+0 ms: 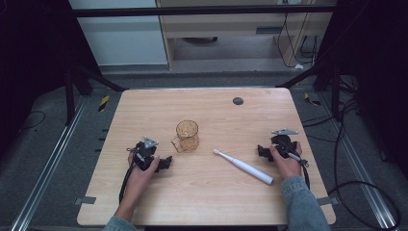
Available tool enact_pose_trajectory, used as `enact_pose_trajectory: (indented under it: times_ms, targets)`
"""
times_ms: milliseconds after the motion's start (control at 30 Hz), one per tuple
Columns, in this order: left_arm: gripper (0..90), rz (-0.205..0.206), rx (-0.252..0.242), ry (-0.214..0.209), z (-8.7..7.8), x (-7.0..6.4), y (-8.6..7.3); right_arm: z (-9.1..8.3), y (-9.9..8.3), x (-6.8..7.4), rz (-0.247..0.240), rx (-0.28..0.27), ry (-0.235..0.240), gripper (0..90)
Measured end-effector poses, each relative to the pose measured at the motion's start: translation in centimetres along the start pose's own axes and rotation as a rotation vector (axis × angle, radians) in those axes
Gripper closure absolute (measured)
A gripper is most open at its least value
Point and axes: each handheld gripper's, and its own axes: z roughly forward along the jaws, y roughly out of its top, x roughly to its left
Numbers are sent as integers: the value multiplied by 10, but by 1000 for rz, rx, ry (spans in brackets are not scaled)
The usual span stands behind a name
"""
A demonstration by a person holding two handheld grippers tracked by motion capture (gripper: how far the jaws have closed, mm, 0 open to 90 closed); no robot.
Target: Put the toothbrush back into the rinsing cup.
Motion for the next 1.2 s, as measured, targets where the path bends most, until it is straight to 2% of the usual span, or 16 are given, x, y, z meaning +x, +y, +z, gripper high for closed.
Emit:
enact_pose_trajectory:
  times_ms: [67, 167, 200, 300, 467, 533, 667, 800, 867, 900, 1067, 1200]
  targets:
    - [0, -3, 0, 3, 0, 0, 0, 0, 0, 0, 5, 0, -2, 19]
    - [0, -7, 0, 8, 0, -1, 0, -3, -1, -1, 26, -21, -12, 86]
    - [0, -7, 0, 8, 0, -1, 0, -7, -2, -3, 64, -29, 21, 97]
    - [0, -10, 0, 11, -1, -1, 0, -17, -2, -3, 69, -52, 37, 113]
    - [0, -7, 0, 7, 0, -1, 0, -49, 1, 1, 7, -90, 56, 127]
    - [0, -7, -1, 6, 0, -1, 0, -52, 1, 2, 0, -89, 62, 145]
    - [0, -5, 0, 4, 0, 0, 0, -59, 7, 12, -69, -81, 76, 169]
    - [0, -4, 0, 4, 0, 0, 0, -67, 15, 24, -123, -94, 117, 156]
    - [0, -6, 0, 6, 0, -1, 0, -74, 20, 34, -174, -94, 137, 150]
    - [0, -5, 0, 6, 0, -1, 0, -74, 20, 34, -174, -94, 137, 150]
    - [0, -4, 2, 4, 0, 0, 0, -86, 27, 51, -263, -60, 172, 179]
    - [0, -3, 2, 3, 0, 0, 1, -86, 27, 56, -288, -31, 196, 206]
